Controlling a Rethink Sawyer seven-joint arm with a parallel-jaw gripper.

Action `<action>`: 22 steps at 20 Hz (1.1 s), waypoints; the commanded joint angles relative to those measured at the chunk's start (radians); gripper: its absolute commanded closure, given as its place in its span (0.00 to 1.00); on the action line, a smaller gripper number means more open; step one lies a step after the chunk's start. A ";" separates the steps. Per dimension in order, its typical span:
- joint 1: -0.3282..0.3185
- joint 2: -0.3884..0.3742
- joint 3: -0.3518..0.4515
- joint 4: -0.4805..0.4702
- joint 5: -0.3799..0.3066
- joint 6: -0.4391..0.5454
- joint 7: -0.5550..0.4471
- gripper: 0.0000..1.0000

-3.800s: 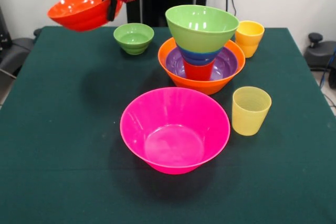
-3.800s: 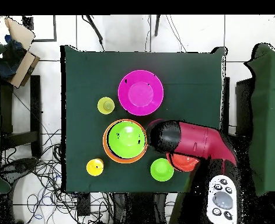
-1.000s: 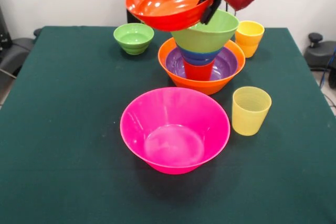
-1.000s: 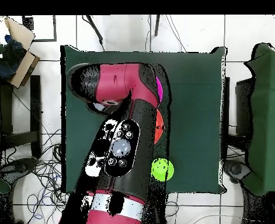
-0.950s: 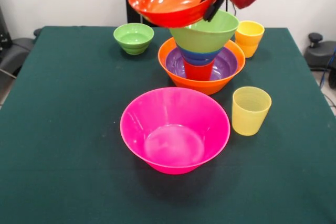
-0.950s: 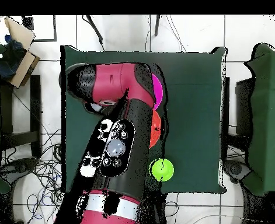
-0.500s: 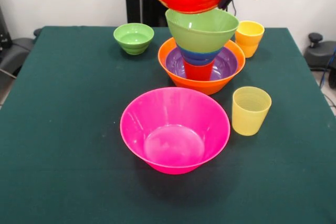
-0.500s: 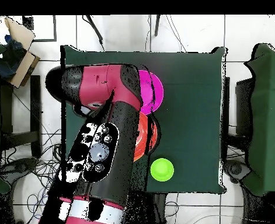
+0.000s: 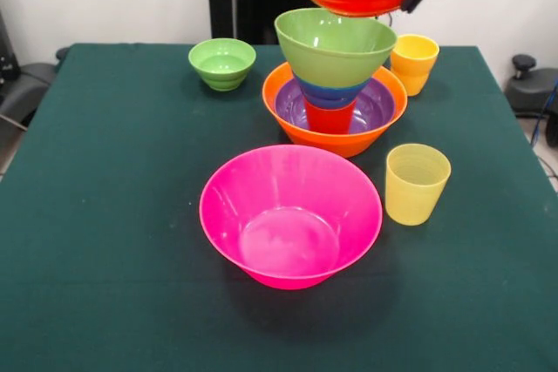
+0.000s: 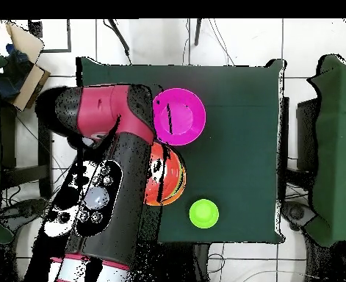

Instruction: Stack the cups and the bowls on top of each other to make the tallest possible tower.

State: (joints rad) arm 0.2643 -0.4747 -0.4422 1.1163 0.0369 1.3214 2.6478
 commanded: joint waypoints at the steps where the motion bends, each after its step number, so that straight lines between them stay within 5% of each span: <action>1: 0.048 0.072 0.007 -0.004 0.020 0.065 0.291 1.00; 7: 0.075 0.091 -0.042 -0.004 -0.015 0.123 0.285 1.00; 22: 0.089 0.131 -0.106 0.018 -0.009 0.038 0.261 1.00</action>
State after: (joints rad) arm 0.3456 -0.3616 -0.5723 1.1114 0.0493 1.3396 2.7350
